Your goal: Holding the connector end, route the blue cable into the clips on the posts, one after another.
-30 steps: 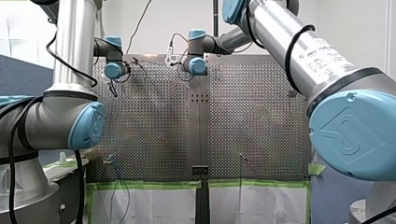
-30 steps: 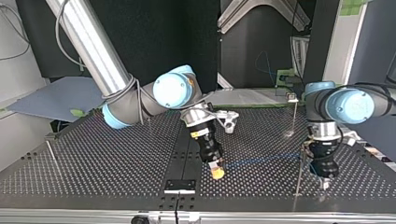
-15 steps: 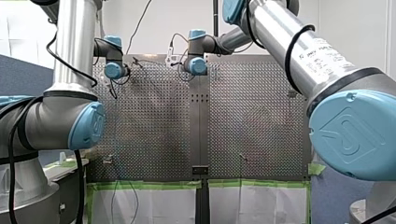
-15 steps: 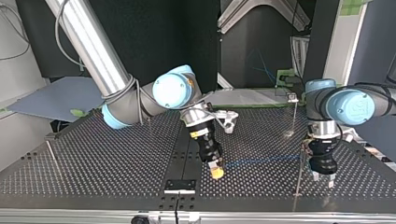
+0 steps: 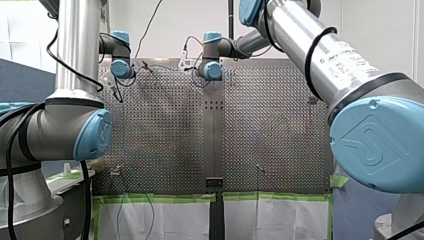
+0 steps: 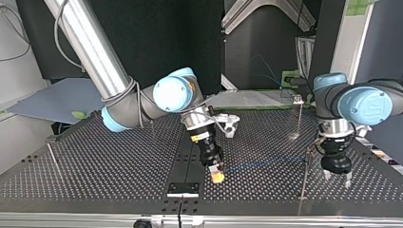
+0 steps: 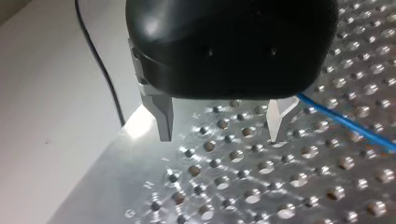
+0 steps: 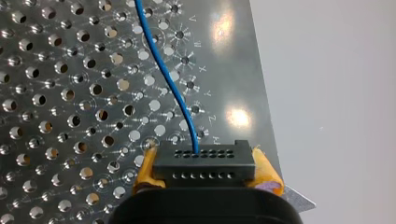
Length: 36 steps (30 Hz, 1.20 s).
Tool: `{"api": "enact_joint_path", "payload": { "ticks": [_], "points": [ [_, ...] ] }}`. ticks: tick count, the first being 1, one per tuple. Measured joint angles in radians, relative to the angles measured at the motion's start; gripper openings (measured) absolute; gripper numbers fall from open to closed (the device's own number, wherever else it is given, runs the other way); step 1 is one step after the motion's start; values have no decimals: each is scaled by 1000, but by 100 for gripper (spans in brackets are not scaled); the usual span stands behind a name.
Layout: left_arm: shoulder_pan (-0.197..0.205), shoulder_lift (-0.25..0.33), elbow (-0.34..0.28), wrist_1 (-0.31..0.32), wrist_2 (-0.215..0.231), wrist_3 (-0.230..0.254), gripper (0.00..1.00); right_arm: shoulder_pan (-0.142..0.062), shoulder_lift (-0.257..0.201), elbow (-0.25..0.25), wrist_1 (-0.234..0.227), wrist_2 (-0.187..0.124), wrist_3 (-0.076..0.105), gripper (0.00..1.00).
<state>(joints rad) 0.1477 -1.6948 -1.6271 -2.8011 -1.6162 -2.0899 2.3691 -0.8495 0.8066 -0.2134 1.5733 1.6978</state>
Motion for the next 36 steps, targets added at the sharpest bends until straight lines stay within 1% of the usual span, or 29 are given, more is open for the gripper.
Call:
{"api": "enact_joint_path", "payload": {
  "ticks": [6,11,19,26,36],
  "points": [
    [-6,4,-12,-60,18,48,100,-1,0,0,0,1,3,0],
    [-11,34,-43,-106,24,89,100,-1,0,0,1,0,3,0],
    [-16,111,-91,-185,27,85,100,2,0,1,4,-1,4,0],
    [-28,181,-122,-255,26,105,100,6,0,1,9,-1,4,0],
    [-64,269,-129,-344,27,128,100,6,0,1,20,-1,5,0]
  ]
}}
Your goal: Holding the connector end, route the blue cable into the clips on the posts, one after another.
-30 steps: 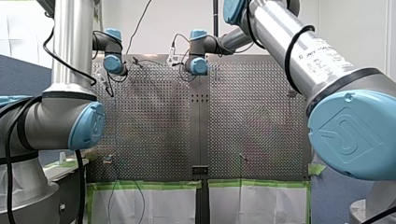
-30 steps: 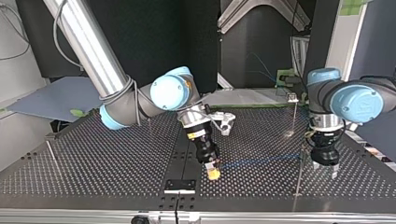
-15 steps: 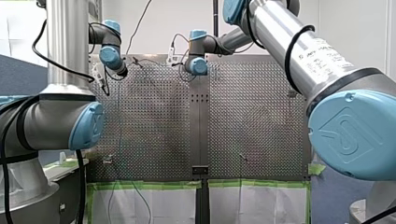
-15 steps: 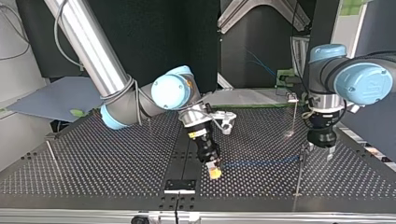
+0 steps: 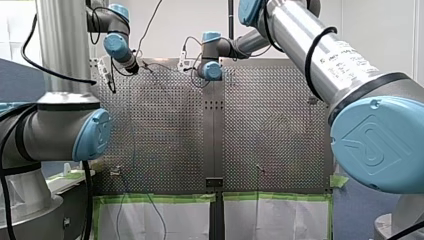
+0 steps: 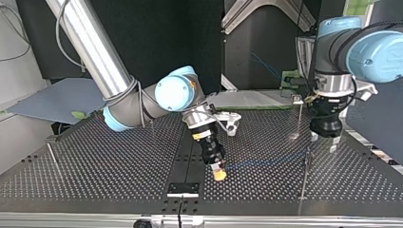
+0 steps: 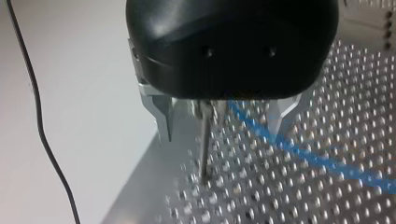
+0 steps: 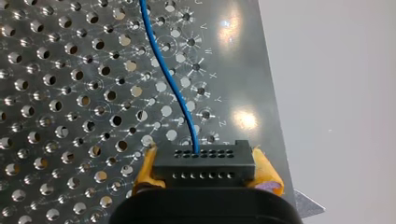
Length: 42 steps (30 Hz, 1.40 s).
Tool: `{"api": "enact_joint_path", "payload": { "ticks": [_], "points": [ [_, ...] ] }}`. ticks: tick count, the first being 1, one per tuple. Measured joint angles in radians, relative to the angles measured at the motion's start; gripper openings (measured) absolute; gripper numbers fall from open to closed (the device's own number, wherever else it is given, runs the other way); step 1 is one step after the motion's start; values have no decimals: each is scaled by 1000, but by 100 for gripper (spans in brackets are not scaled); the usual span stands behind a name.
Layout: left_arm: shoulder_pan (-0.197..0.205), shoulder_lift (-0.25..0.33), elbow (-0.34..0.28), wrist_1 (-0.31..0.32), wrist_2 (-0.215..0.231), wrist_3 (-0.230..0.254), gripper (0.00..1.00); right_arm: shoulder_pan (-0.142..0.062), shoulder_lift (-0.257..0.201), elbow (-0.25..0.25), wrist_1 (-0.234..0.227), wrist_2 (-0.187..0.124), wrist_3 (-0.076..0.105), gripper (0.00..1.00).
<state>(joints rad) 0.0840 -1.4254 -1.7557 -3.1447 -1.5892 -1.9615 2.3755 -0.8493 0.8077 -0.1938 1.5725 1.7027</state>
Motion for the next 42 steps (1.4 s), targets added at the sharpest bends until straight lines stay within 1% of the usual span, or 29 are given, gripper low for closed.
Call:
{"api": "enact_joint_path", "payload": {
  "ticks": [3,6,11,22,26,32,42],
  "points": [
    [-10,27,0,-24,0,6,100,0,0,0,1,0,0,0],
    [-21,51,0,-35,1,10,100,0,0,0,2,0,0,0],
    [-40,62,0,-39,2,34,100,1,0,0,2,0,0,0],
    [-78,60,0,-40,-2,84,100,1,0,0,8,0,0,0],
    [-90,53,0,-45,-18,101,100,2,0,1,11,0,0,0],
    [-106,33,0,-49,-37,111,100,3,0,2,17,0,0,0],
    [-117,29,0,-47,-42,117,100,3,0,2,24,0,0,0]
  ]
}}
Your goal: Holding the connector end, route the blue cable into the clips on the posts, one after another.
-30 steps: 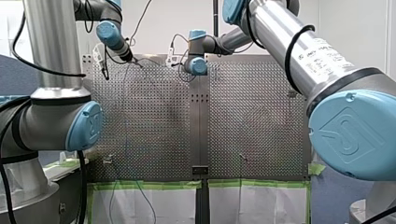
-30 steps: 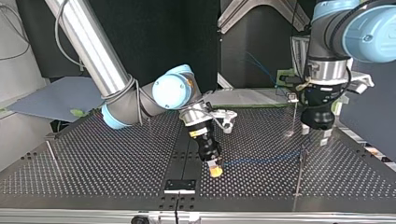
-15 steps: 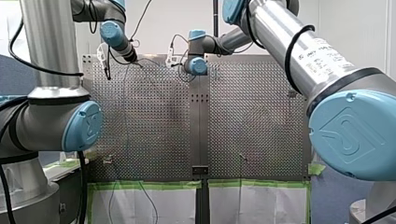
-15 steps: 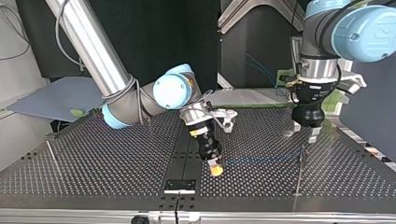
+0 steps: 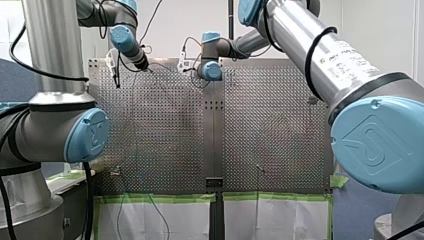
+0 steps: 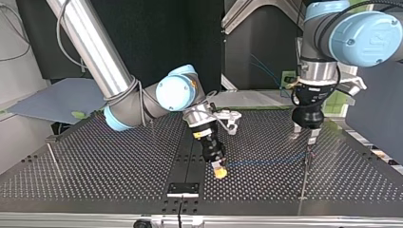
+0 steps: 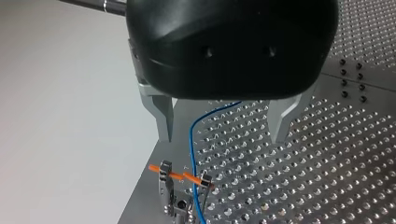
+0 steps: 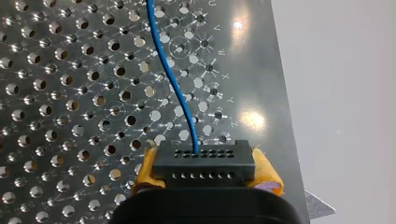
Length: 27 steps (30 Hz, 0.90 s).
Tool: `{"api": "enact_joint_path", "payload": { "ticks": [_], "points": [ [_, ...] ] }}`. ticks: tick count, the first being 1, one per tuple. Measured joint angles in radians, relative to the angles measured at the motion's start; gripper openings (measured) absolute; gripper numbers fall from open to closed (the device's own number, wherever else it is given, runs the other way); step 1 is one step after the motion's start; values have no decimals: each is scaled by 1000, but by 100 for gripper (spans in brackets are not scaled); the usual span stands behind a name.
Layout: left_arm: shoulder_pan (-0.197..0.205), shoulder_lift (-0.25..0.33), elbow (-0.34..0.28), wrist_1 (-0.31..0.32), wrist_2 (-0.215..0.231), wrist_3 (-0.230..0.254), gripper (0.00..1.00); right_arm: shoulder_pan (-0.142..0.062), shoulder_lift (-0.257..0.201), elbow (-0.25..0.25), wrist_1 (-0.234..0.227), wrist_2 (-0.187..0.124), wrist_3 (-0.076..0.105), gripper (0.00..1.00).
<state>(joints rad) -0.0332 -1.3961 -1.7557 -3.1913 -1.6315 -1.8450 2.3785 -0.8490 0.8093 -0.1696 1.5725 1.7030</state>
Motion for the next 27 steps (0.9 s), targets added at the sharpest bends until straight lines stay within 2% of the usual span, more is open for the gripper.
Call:
{"api": "enact_joint_path", "payload": {
  "ticks": [4,13,23,27],
  "points": [
    [-4,0,0,4,-11,12,100,0,0,0,5,0,0,0],
    [-13,-4,0,51,-17,90,100,0,0,0,11,0,-1,0],
    [-28,-65,0,66,16,190,100,-1,0,0,10,2,-1,0],
    [-36,-69,1,84,22,228,100,-3,0,0,9,1,-1,0]
  ]
}}
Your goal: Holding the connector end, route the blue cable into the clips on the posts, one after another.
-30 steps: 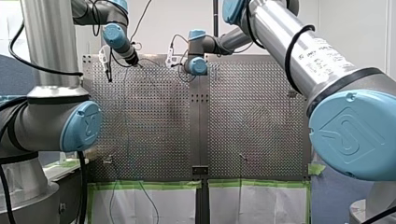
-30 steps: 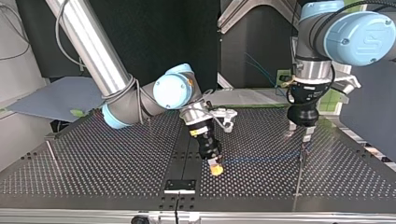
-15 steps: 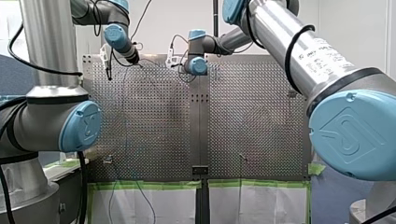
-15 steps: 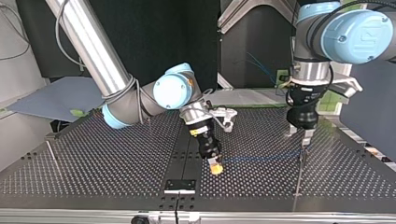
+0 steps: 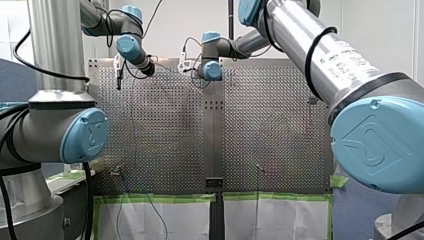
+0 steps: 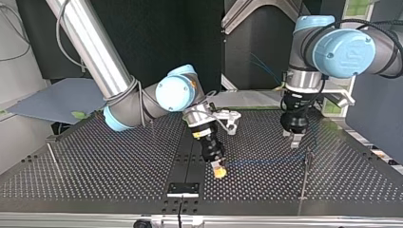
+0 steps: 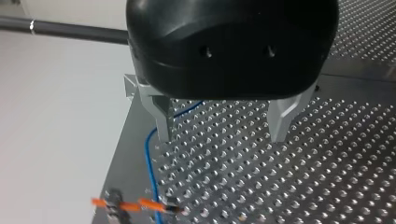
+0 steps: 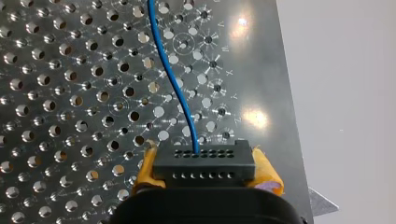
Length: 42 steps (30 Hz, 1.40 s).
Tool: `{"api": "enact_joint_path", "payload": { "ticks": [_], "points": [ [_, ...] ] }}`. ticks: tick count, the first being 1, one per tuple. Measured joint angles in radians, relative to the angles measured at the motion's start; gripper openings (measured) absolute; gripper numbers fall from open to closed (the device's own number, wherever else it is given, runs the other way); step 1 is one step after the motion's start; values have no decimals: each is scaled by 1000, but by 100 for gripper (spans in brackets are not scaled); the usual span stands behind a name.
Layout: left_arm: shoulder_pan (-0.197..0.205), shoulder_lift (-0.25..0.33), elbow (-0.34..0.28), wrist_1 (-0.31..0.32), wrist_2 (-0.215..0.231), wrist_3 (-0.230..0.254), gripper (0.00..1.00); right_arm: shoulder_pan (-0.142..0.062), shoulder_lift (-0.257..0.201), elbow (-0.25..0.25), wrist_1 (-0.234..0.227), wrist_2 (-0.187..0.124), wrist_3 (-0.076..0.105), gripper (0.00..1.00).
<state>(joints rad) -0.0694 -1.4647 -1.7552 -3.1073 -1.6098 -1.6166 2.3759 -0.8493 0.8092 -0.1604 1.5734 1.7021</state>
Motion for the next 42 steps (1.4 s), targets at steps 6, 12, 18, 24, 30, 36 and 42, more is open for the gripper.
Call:
{"api": "enact_joint_path", "payload": {
  "ticks": [6,12,18,24,30,36,42],
  "points": [
    [-14,6,0,18,1,49,100,-1,1,0,-1,-2,1,0],
    [-31,3,16,32,-1,52,100,0,1,0,-1,-2,1,0],
    [-49,-32,73,22,-41,42,100,2,1,0,-1,-2,1,0],
    [-59,-87,132,-10,-73,47,100,2,1,0,0,-2,1,0],
    [-61,-131,187,12,-100,54,100,2,1,0,0,-2,1,0],
    [-63,-146,240,35,-125,55,100,2,1,0,-1,-2,2,0],
    [-63,-161,260,30,-130,55,100,2,1,0,0,-2,6,0]
  ]
}}
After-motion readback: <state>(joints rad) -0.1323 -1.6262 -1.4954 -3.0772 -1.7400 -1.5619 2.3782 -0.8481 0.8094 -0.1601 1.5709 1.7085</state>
